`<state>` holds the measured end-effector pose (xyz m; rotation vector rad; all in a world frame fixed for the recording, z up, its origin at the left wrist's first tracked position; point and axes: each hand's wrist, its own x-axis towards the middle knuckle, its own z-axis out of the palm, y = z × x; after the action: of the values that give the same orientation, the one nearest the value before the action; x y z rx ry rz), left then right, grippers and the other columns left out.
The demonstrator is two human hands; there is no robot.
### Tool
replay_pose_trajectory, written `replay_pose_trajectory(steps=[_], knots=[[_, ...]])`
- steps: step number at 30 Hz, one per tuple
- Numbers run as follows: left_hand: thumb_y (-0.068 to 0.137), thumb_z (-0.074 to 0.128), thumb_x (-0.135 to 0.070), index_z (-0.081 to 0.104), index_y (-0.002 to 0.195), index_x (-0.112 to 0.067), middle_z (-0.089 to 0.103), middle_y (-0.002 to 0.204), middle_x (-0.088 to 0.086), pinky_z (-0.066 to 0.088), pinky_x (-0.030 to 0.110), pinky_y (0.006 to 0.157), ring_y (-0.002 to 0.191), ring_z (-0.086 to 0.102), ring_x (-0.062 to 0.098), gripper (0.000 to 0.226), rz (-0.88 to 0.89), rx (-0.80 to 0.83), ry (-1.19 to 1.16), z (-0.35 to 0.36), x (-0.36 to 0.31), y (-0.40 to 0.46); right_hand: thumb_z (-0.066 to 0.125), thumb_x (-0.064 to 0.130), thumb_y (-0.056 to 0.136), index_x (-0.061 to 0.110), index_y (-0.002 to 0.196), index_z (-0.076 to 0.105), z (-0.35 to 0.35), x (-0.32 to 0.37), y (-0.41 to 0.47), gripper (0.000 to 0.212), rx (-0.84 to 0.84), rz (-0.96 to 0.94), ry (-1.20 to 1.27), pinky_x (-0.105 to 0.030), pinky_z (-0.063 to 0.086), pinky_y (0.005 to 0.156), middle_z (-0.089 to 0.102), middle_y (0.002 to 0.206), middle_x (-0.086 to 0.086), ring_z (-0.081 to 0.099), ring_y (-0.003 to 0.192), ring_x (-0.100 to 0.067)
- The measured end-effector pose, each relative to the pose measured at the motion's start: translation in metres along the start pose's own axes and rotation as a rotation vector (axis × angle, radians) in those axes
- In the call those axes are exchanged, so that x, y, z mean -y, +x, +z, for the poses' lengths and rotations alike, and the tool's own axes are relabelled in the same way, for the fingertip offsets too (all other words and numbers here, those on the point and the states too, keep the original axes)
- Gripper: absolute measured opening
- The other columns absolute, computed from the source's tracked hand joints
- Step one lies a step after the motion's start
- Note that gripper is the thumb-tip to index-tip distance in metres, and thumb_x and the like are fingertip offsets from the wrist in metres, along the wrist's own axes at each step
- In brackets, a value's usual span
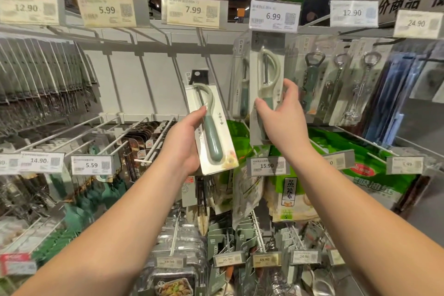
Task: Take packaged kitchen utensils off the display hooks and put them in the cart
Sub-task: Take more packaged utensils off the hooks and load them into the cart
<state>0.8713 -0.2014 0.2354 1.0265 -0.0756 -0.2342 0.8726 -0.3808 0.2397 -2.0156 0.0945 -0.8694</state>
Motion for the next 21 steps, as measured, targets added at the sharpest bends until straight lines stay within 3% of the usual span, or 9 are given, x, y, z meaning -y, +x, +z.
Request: replay_pose_trajectory(steps=[8,10,12,21], knots=[[0.102,0.053,-0.023,0.063,0.105,-0.011,0.072,0.061,0.006,0.053,0.031,0.04,0.052,0.072,0.022,0.017,-0.003,0.018,-0.015,0.001,-0.003,-0.002,0.064,0.039,0.094,0.019,0.156,0.026,0.005,0.001,0.002,0.075,-0.016,-0.033,0.008,-0.028,0.035,0.111,0.041,0.155,-0.001,0.042,0.139,-0.016],[0.102,0.054,-0.022,0.065,0.103,-0.011,0.073,0.064,0.005,0.055,0.03,0.043,0.055,0.072,0.021,0.016,0.008,0.017,-0.014,-0.001,-0.004,0.0,0.064,0.041,0.092,0.02,0.154,0.029,0.006,0.001,0.003,0.075,-0.031,-0.046,0.015,-0.037,0.038,0.114,0.044,0.153,0.0,0.045,0.137,-0.016],[0.101,0.055,-0.022,0.066,0.106,-0.011,0.073,0.066,0.004,0.055,0.029,0.045,0.057,0.073,0.02,0.017,0.019,0.011,-0.013,-0.004,-0.004,0.004,0.063,0.043,0.09,0.02,0.154,0.03,0.007,0.001,0.004,0.075,-0.041,-0.049,0.021,-0.044,0.042,0.112,0.046,0.151,0.001,0.047,0.136,-0.017],[0.099,0.059,-0.025,0.067,0.113,-0.011,0.074,0.075,0.004,0.059,0.032,0.054,0.065,0.074,0.021,0.022,0.021,0.012,0.001,-0.013,-0.001,0.018,0.062,0.046,0.089,0.019,0.153,0.032,0.008,-0.015,0.005,0.075,-0.068,-0.023,0.001,-0.046,0.044,0.11,0.05,0.147,0.0,0.051,0.133,-0.018]])
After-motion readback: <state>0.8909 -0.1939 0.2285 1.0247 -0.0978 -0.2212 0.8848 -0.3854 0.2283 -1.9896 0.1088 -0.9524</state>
